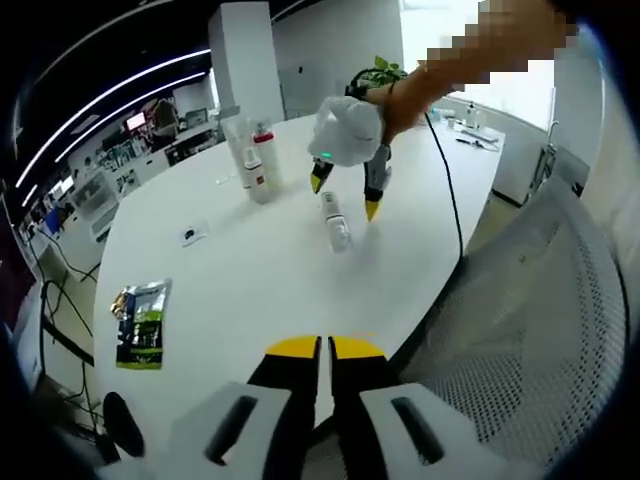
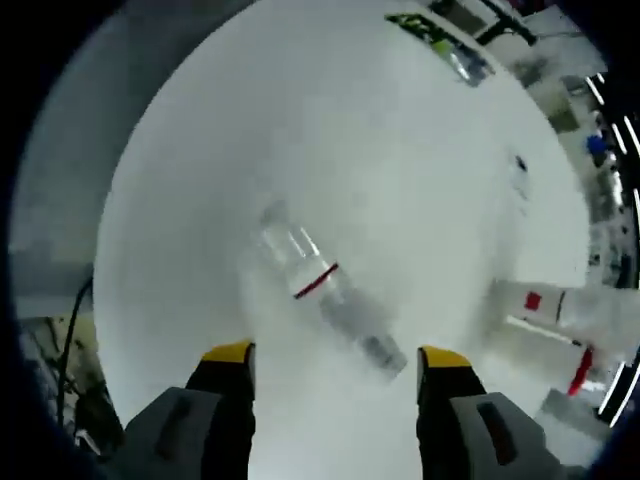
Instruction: Arrange the skincare products in the storage area until every visible bottle or jar stands upright without overlapping.
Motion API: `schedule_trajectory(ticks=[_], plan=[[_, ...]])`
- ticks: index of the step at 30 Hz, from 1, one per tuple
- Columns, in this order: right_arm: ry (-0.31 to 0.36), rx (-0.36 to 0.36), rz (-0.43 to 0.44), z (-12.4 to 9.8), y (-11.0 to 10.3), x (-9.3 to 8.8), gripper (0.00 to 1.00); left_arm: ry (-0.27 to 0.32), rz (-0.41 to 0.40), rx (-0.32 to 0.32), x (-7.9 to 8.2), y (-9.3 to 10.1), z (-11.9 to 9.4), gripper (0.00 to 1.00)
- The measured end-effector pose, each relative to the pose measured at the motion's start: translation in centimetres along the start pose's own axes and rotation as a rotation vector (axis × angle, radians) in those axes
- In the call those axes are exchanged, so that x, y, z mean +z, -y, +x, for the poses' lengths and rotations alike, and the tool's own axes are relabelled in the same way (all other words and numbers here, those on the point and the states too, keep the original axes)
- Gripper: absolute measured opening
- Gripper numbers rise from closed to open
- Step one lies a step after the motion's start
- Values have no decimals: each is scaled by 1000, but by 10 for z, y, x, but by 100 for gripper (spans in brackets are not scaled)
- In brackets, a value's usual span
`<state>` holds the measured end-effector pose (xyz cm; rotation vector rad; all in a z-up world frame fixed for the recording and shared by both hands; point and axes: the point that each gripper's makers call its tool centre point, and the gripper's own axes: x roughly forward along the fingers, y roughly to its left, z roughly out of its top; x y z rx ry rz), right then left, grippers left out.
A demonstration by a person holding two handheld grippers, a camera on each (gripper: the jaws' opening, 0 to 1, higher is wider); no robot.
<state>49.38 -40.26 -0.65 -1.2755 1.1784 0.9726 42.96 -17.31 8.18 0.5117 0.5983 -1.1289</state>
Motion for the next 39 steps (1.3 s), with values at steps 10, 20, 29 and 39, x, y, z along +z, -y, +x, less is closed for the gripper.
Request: schedule_trajectory(ticks=[10, 20, 29, 39], plan=[[-95, 171, -265, 7, -10, 11, 43, -13, -2, -5, -2, 1, 1, 0], [-63, 134, 6, 4, -16, 3, 16, -6, -4, -2, -1, 0, 1, 0], [76, 37, 239, -12, -26, 23, 15, -7, 15, -22, -2, 6, 1, 0], [484, -31, 811, -59, -39, 72, 15, -19, -57, -50, -5, 8, 2, 1]])
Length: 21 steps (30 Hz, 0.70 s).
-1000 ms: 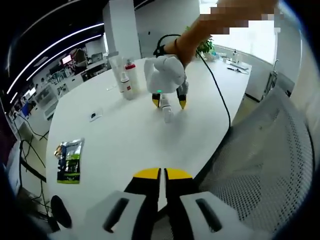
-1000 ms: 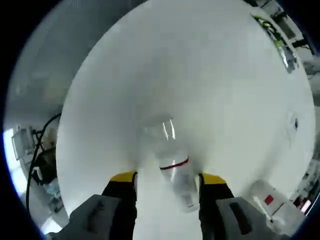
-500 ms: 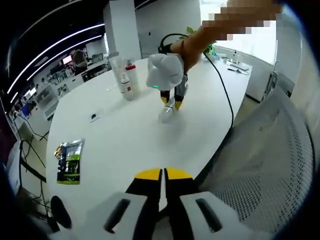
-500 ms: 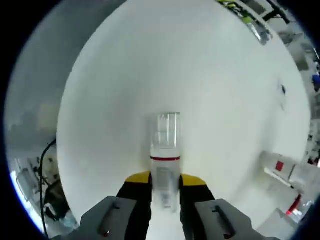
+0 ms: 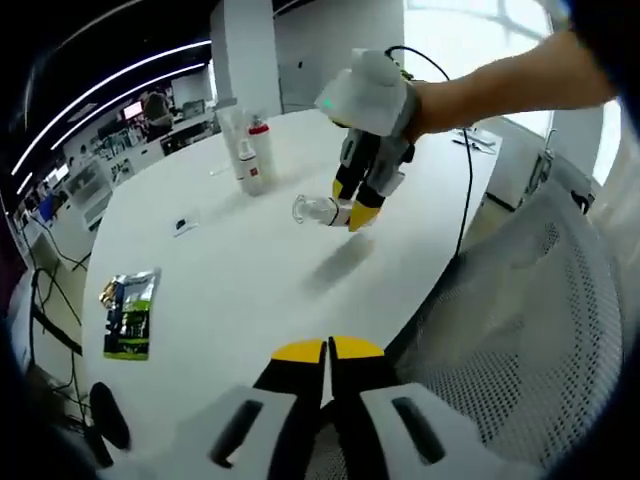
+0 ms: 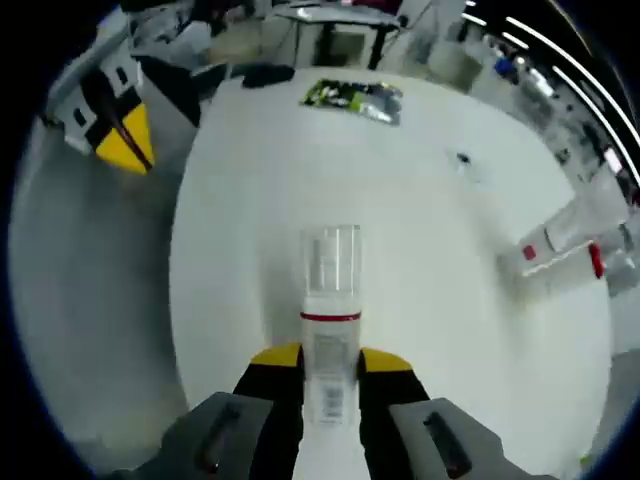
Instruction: Arrange the skincare products in the storage area until every visible bottle or jar stands upright without overlapping.
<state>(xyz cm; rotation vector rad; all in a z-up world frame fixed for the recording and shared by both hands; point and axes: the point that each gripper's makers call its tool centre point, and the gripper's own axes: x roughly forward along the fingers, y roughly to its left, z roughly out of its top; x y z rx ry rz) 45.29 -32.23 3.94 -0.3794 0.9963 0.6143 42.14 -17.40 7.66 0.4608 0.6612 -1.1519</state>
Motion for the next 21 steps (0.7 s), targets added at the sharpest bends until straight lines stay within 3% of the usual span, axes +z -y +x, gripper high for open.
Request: schedule_trajectory(ticks=[7, 9, 12, 14, 16, 21], plan=[[248, 64, 320, -19, -29, 24, 15, 29, -106, -74, 5, 6, -2, 4], [275, 73, 366, -21, -32, 25, 15, 42, -152, -116, 8, 12, -2, 4], [291, 72, 360, -24, -37, 25, 15, 42, -199, -145, 9, 11, -3, 4], [354, 112, 423, -26, -45, 34, 15, 49, -284, -201, 12, 15, -5, 4], [412, 148, 520, -29, -47, 40, 15, 66, -318, -228, 15, 16, -6, 5], [606, 354, 745, -39, -62, 66, 15, 65, -423, -325, 18, 25, -4, 11]])
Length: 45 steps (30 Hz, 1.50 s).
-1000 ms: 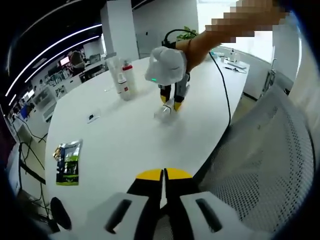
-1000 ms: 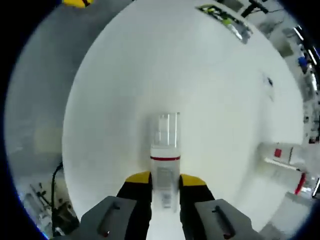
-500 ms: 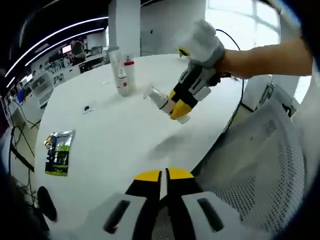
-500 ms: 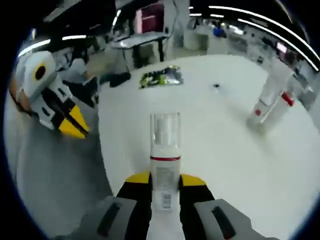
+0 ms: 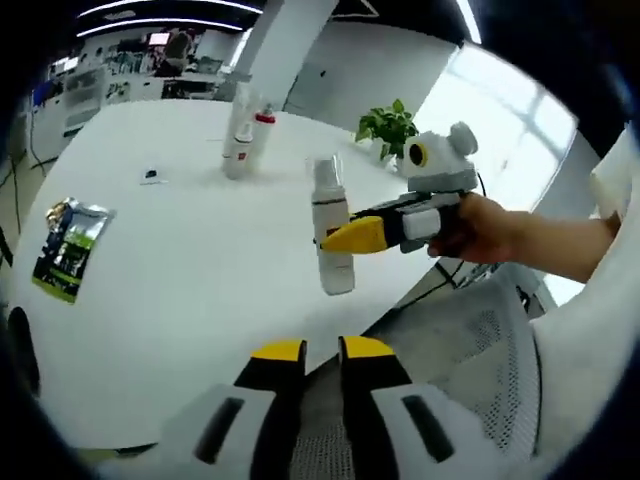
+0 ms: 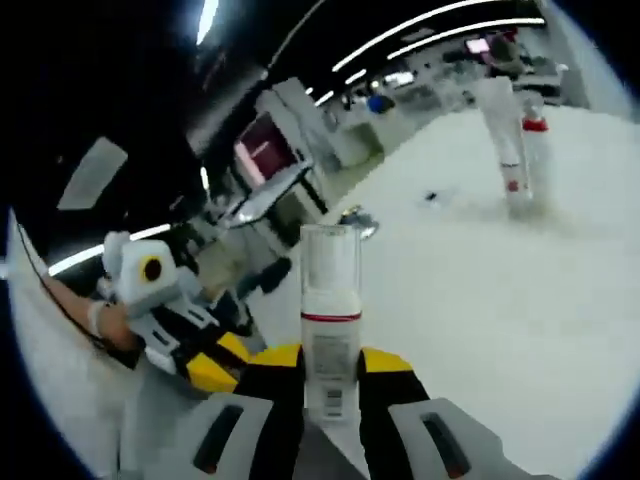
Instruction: Arrange the skincare products in the storage area until every visible bottle or jar stands upright without overlapping.
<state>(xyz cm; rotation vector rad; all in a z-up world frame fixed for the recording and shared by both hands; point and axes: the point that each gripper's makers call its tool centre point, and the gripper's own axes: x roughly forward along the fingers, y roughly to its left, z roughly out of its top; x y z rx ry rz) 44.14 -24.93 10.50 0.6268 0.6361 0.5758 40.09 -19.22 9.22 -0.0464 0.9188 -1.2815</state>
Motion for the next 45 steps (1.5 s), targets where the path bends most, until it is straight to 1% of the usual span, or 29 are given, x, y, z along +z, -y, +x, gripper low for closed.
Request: schedule_trajectory(ticks=[1, 2, 3, 5, 6, 9, 11, 13, 14, 15, 17, 19, 20, 22, 24, 26, 28, 32, 35, 36, 37, 38, 40, 41, 42, 43, 44, 45], plan=[[27, 52, 52, 2, -7, 1, 15, 19, -15, -31, 4, 4, 1, 13], [45, 77, 81, 2, -10, 2, 15, 31, -31, -53, 6, 8, 1, 14], [51, 110, 112, 3, -14, 2, 15, 56, -39, -74, 11, 10, 0, 15], [63, 158, 139, 4, -21, 1, 15, 75, -41, -82, 15, 10, -3, 19], [59, 162, 134, 4, -21, -1, 15, 92, -49, -94, 18, 11, -5, 20], [28, 249, 69, 4, -41, -9, 15, 123, -79, -144, 25, 18, -9, 25], [13, 313, 23, 4, -54, -13, 15, 140, -68, -161, 27, 21, -12, 27], [1, 372, 5, 5, -66, -15, 15, 151, -64, -185, 29, 26, -14, 29], [-1, 414, -18, 7, -73, -15, 15, 153, -58, -203, 29, 29, -15, 30], [-7, 428, -20, 8, -76, -15, 15, 152, -60, -211, 29, 30, -15, 31], [10, 458, -22, 11, -86, -10, 15, 139, -43, -224, 25, 33, -15, 30], [24, 493, 0, 13, -95, -5, 15, 131, -18, -237, 23, 38, -16, 28], [22, 512, -3, 14, -100, -5, 15, 134, -16, -242, 24, 39, -16, 27], [17, 526, -8, 16, -106, -6, 15, 138, -19, -249, 25, 39, -18, 26], [14, 542, -3, 16, -109, -8, 15, 138, -35, -252, 25, 38, -19, 21], [16, 543, -6, 16, -109, -9, 15, 128, -46, -255, 24, 37, -19, 21], [13, 553, -5, 15, -108, -11, 15, 115, -41, -253, 21, 38, -17, 21], [21, 571, 33, 14, -108, -9, 16, 125, -25, -257, 23, 39, -20, 21], [30, 573, 43, 15, -110, -7, 16, 132, -24, -242, 25, 37, -22, 21], [35, 570, 43, 16, -110, -7, 17, 136, -20, -212, 26, 33, -21, 21], [42, 563, 43, 18, -110, -6, 17, 135, -22, -198, 26, 32, -21, 21], [44, 550, 42, 20, -109, -5, 18, 133, -18, -165, 25, 28, -21, 21], [48, 497, 19, 26, -103, -5, 18, 133, 8, -101, 26, 18, -21, 21], [47, 480, 14, 27, -102, -4, 19, 132, 12, -84, 26, 16, -21, 21], [43, 445, 26, 30, -98, -4, 19, 134, 34, -40, 26, 11, -20, 21], [38, 401, 48, 33, -93, -5, 20, 128, 38, -25, 25, 8, -19, 21], [27, 368, 79, 36, -89, -6, 20, 115, 37, 31, 23, 0, -19, 21], [3, 307, 111, 41, -82, -8, 21, 101, 31, 77, 20, -7, -18, 21]])
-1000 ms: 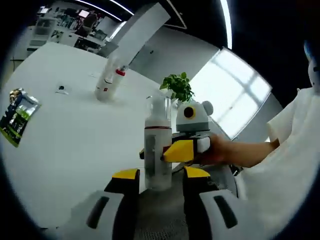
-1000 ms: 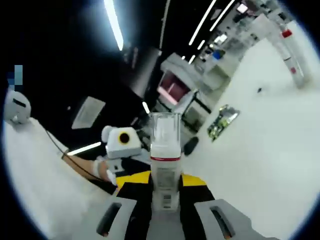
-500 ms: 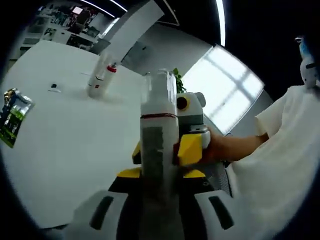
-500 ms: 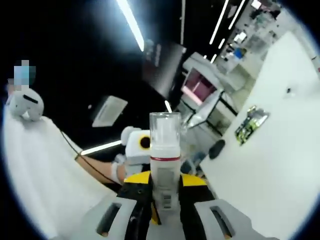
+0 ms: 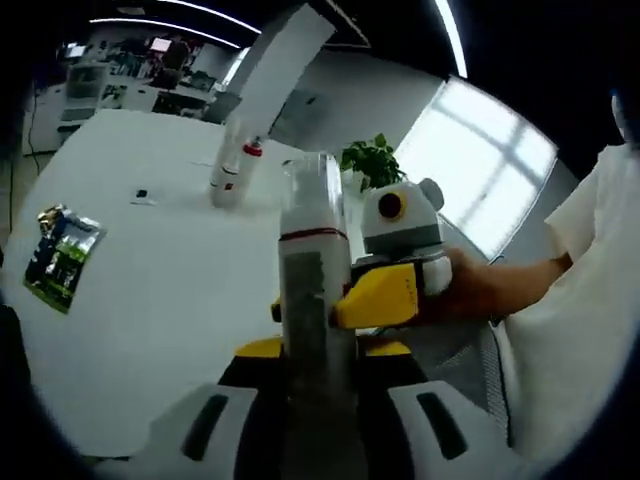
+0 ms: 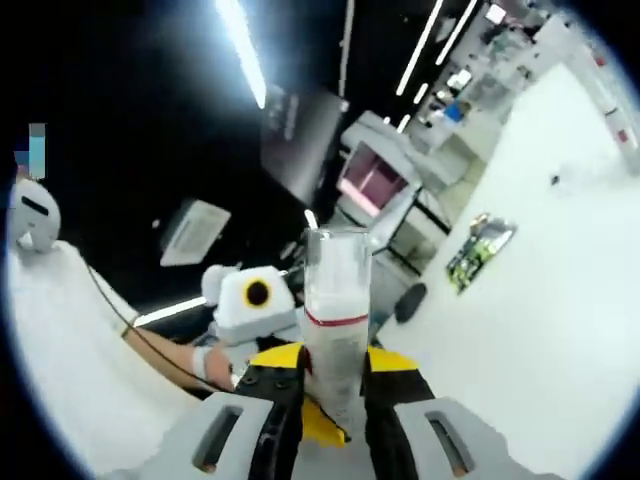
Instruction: Arrange the skincare products in the storage area until every visible bottle or jar stands upright without overlapping.
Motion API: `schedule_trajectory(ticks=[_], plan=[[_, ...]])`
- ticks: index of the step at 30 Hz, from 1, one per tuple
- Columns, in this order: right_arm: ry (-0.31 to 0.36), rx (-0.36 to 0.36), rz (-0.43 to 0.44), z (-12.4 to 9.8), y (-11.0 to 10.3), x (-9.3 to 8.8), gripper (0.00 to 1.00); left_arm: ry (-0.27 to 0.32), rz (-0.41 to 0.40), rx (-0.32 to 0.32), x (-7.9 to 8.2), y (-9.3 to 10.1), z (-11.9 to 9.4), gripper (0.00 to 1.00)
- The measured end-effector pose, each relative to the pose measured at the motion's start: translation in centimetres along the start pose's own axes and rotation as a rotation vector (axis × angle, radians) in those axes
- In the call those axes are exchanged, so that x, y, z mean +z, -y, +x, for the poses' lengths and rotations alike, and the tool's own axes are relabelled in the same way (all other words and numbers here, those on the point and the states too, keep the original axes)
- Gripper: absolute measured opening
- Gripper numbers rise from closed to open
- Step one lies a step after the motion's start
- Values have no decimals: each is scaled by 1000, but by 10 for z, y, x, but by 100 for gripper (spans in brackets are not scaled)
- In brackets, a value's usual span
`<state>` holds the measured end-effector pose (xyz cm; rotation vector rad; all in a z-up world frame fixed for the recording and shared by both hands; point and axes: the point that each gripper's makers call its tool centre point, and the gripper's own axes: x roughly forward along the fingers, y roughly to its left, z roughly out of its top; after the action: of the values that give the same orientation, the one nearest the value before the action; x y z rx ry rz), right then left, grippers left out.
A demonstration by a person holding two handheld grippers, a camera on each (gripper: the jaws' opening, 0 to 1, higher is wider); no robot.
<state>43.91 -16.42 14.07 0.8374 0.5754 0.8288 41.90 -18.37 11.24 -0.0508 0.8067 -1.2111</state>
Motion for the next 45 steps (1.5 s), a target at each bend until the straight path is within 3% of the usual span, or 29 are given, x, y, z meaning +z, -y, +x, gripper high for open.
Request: schedule_trajectory(ticks=[3, 5, 7, 8, 10, 17, 19, 21, 24, 27, 32, 34, 40, 45], plan=[[-9, -78, 33, 6, 8, -1, 22, -30, 72, 118, -5, -17, 1, 20], [-10, -84, 12, 9, 7, 0, 23, -39, 107, 167, -6, -22, 2, 20], [-23, -138, 30, 9, 16, -1, 23, -88, 188, 244, -12, -32, 1, 20], [-7, -147, 50, 8, 19, 1, 23, -114, 210, 261, -16, -33, 1, 20], [-4, -146, 110, 7, 22, -1, 22, -106, 238, 286, -15, -33, 2, 20], [-8, -189, 177, 11, 31, -11, 21, -190, 393, 384, -23, -43, -1, 20], [13, -200, 252, 9, 33, -11, 20, -190, 421, 393, -23, -41, 1, 20], [16, -193, 196, 6, 32, -9, 15, -187, 467, 405, -21, -41, 0, 20], [25, -189, 207, 4, 33, -8, 14, -175, 500, 412, -18, -40, 1, 21], [30, -176, 190, 4, 31, -6, 13, -171, 607, 430, -13, -44, 0, 21], [18, -181, 122, 0, 29, -1, 13, -122, 540, 373, -10, -40, 5, 22], [21, -179, 92, 0, 28, 1, 13, -116, 561, 378, -8, -40, 5, 22], [-28, -189, -46, 2, 21, 5, 13, -120, 570, 370, -7, -40, 6, 23], [-58, -189, -157, 3, 14, 10, 13, -158, 564, 361, -12, -42, 3, 23]])
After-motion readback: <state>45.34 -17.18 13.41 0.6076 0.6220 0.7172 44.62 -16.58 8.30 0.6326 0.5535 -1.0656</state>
